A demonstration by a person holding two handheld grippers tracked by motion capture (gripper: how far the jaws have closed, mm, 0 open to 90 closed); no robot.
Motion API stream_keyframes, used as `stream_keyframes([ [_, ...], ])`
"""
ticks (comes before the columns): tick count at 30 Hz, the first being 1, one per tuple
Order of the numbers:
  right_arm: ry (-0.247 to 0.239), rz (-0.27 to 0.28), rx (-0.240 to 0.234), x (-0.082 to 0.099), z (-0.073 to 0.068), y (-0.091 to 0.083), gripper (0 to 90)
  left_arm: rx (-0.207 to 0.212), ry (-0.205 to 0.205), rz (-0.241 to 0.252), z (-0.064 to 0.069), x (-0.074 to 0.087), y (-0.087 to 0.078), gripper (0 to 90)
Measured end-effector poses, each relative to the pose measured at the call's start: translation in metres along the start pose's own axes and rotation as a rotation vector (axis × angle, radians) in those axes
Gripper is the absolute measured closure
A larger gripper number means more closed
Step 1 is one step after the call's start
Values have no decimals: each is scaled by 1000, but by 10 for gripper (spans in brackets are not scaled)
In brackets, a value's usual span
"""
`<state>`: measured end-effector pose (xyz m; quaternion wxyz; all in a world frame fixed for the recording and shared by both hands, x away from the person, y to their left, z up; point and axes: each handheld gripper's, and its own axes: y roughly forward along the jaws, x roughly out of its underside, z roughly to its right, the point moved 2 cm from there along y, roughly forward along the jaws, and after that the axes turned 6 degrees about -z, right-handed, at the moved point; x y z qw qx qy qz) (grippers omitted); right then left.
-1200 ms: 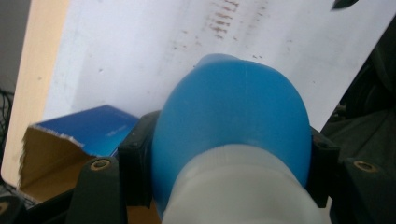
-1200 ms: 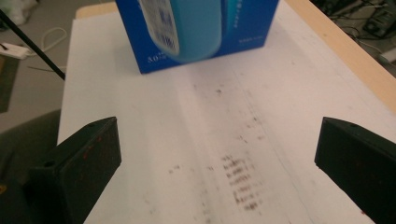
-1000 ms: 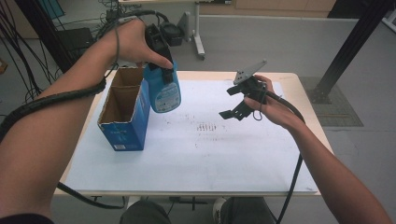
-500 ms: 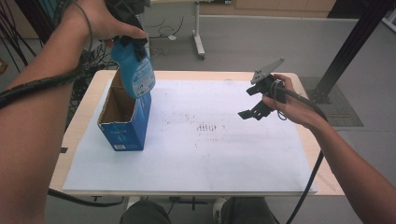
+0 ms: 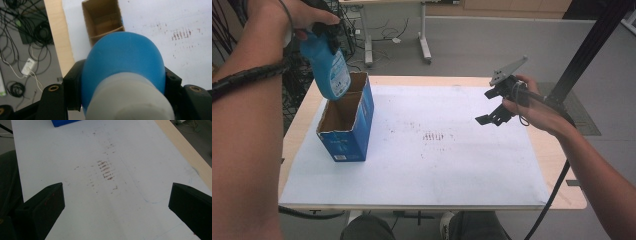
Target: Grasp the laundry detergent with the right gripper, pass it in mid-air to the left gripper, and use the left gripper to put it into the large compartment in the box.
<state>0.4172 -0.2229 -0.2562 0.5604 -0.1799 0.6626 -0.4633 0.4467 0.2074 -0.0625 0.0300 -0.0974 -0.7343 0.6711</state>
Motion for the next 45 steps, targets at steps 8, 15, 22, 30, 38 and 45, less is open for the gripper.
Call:
stream_keyframes([
  [8, -18, -6, -3, -5, -5, 1, 2, 34, -122, -33, -18, 6, 5, 370],
  [15, -21, -16, -7, -3, -7, 5, 2, 56, -170, -35, -26, 9, 12, 371],
  [22, -22, -15, -8, -5, -9, 6, 2, 46, -183, -52, -27, 7, 22, 370],
  [30, -30, -17, -4, -7, -10, 7, 2, 47, -194, -60, -29, 6, 37, 371],
  [38, -35, -22, -4, -9, -11, 10, 2, 56, -198, -76, -30, 5, 59, 370],
  [45, -42, -27, -3, -11, -13, 14, 2, 65, -193, -87, -30, 4, 78, 370],
])
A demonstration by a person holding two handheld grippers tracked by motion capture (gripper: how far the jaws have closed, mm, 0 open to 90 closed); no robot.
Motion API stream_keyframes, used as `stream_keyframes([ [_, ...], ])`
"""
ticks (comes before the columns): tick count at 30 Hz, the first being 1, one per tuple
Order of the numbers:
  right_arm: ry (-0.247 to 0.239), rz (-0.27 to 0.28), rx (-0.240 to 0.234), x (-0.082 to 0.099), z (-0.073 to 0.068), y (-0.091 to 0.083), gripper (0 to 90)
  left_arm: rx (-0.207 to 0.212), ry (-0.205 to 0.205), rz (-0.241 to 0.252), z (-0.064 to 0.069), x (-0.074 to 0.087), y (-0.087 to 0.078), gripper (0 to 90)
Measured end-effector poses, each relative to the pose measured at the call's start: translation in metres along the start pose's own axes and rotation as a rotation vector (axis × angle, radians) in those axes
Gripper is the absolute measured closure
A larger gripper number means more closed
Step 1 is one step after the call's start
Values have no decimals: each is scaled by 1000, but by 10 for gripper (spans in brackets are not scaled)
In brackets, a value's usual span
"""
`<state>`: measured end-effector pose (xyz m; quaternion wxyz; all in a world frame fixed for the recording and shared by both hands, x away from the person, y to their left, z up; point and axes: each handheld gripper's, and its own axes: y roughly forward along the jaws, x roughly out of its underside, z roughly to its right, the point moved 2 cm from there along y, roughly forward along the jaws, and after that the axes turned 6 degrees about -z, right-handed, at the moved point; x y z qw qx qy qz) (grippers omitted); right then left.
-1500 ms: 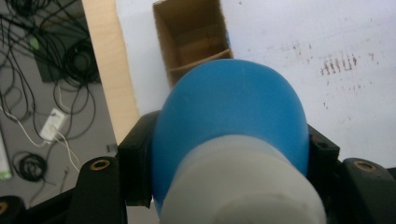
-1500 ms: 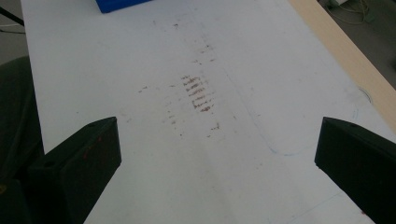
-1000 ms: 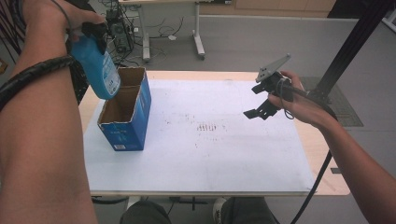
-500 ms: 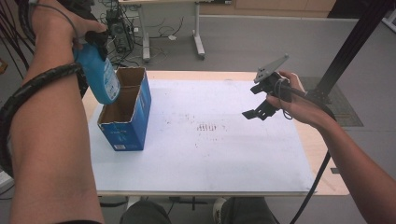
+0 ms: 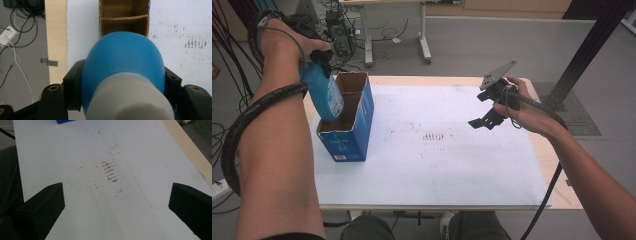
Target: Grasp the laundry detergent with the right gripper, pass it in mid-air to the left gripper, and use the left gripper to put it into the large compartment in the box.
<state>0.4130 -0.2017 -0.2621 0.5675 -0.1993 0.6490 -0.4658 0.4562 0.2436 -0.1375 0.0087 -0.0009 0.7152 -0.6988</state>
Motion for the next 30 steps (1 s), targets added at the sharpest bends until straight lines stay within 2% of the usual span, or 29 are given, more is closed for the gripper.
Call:
stream_keyframes([
  [19, -3, -14, 5, -1, -2, 6, 2, 16, 8, -43, 8, -7, 64, 370],
  [30, -4, -20, 3, 0, -2, 10, 2, -8, 19, -59, 15, -9, 102, 371],
])
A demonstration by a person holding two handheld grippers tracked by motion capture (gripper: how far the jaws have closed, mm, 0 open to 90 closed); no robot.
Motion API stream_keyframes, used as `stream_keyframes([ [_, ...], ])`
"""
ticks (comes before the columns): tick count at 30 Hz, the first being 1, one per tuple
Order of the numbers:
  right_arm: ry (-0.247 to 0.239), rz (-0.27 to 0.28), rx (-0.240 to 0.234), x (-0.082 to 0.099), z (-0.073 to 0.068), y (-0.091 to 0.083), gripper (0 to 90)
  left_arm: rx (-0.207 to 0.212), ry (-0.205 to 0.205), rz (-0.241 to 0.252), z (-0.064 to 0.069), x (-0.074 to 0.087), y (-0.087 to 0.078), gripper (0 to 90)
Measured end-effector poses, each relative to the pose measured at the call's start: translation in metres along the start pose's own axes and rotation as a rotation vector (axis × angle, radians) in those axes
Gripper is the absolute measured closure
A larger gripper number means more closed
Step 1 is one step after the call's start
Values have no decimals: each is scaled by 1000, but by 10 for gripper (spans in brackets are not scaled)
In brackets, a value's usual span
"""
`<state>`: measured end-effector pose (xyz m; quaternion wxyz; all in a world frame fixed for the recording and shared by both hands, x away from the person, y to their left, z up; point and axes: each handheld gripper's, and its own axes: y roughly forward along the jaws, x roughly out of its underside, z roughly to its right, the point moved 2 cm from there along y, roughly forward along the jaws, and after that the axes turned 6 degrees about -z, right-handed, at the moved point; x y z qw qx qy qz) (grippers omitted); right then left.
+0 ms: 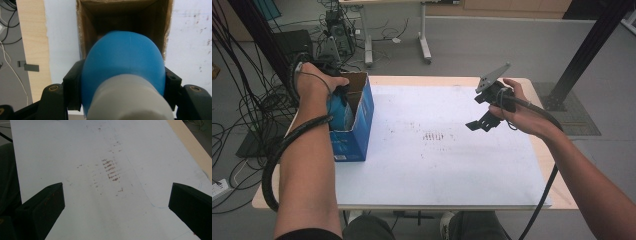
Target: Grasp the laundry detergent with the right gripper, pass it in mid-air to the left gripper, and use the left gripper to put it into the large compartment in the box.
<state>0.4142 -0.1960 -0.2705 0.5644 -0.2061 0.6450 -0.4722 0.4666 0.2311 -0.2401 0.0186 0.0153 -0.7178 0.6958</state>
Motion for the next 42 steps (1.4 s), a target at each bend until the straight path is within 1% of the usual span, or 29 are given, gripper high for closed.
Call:
stream_keyframes([
  [4, 4, -3, -2, 1, 1, 2, 2, -3, 1, -4, 2, -2, 10, 371],
  [8, 9, -6, -4, 3, 2, 4, 2, -15, 7, -9, 5, -4, 19, 371],
  [14, 18, -6, -6, 6, 3, 6, 2, -20, 22, -13, 8, -6, 30, 371],
  [17, 23, -8, -6, 9, 4, 7, 2, -21, 21, -15, 9, -7, 34, 370],
  [24, 31, -13, -8, 14, 5, 9, 2, -7, 17, -15, 7, -8, 43, 371],
  [28, 36, -10, -8, 15, 6, 9, 3, -13, 18, -26, 6, -7, 49, 370],
  [35, 42, -11, -7, 17, 7, 9, 2, -16, 21, -32, 7, -9, 50, 370],
  [42, 47, -11, -4, 18, 9, 9, 2, -12, 19, -28, 6, -10, 50, 369],
])
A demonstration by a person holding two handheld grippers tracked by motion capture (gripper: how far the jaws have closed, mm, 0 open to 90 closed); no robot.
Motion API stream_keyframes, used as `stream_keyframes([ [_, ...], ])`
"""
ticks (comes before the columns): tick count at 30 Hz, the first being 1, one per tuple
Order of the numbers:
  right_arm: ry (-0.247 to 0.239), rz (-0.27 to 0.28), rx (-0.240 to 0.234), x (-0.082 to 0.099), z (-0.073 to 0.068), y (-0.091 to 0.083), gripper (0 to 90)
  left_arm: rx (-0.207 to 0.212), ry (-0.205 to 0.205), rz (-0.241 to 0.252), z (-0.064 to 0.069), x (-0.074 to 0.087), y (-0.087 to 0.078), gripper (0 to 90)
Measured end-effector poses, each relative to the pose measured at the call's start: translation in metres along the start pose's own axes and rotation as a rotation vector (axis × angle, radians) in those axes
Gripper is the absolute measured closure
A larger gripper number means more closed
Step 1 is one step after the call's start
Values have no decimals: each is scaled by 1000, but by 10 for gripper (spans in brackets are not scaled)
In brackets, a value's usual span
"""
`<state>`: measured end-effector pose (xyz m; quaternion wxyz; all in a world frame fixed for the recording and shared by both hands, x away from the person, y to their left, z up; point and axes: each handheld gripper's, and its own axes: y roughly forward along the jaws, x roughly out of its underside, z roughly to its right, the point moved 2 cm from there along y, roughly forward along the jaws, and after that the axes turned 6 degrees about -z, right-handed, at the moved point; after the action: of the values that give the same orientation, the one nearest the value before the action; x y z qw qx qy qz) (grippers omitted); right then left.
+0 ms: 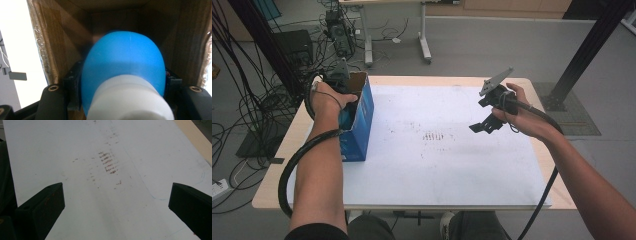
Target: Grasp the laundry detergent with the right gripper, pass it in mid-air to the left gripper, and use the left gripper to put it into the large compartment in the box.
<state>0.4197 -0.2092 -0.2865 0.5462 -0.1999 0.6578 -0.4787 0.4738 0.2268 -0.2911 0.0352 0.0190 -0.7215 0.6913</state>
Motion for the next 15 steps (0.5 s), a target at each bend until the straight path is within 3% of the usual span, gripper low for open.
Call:
stream_keyframes([
  [15, -2, -6, 18, 1, 4, -7, 2, 6, -4, -3, -1, -2, 1, 368],
])
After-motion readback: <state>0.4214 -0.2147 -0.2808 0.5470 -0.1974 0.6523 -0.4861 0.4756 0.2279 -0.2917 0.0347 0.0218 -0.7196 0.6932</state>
